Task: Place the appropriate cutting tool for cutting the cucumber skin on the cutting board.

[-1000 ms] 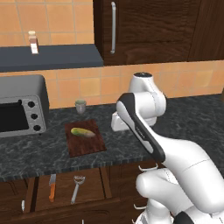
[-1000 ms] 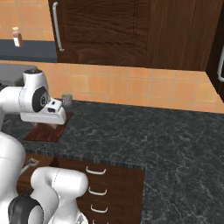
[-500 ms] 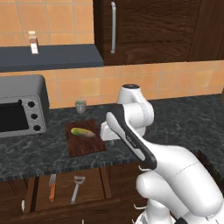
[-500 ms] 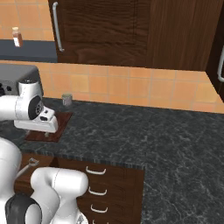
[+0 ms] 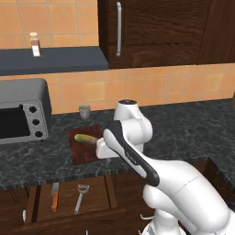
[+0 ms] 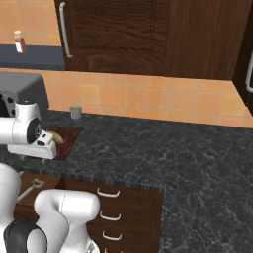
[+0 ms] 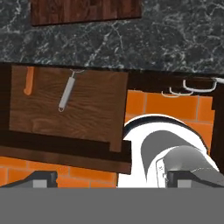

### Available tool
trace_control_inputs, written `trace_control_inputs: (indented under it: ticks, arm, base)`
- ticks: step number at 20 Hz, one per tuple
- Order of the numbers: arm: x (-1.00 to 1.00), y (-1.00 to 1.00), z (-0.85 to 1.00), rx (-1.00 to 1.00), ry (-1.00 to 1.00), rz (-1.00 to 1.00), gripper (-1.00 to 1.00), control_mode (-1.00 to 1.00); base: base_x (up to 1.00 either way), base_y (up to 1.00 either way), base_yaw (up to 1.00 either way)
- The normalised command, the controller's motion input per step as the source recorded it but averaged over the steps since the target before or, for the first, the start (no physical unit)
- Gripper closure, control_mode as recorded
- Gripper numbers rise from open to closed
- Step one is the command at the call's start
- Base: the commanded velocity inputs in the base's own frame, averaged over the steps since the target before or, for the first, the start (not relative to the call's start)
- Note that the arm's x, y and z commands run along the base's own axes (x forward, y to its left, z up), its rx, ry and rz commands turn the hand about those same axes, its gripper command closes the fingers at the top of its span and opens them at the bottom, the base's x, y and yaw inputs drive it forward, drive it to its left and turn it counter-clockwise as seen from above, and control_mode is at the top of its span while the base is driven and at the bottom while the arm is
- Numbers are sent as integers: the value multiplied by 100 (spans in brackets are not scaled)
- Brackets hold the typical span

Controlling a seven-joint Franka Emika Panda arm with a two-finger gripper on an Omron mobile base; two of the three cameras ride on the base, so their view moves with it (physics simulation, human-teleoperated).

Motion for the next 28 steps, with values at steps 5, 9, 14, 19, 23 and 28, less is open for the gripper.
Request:
trace_control_inputs:
  ticks: [5, 9, 14, 19, 23, 28]
  arm:
    - [-24, 26, -36, 8, 18, 0, -100, -100]
    - [-17, 22, -22, 0, 24, 0, -100, -100]
    - [-2, 19, -9, -4, 8, 0, -100, -100]
    - [0, 2, -2, 0, 0, 0, -100, -100]
    - [-12, 5, -5, 0, 0, 0, -100, -100]
    - [-23, 12, -9, 0, 1, 0, -100, -100]
  base:
    - [0, 0, 0]
    - [0, 0, 0]
    - [0, 0, 0]
    - [0, 0, 0]
    - [0, 0, 0]
    - [0, 0, 0]
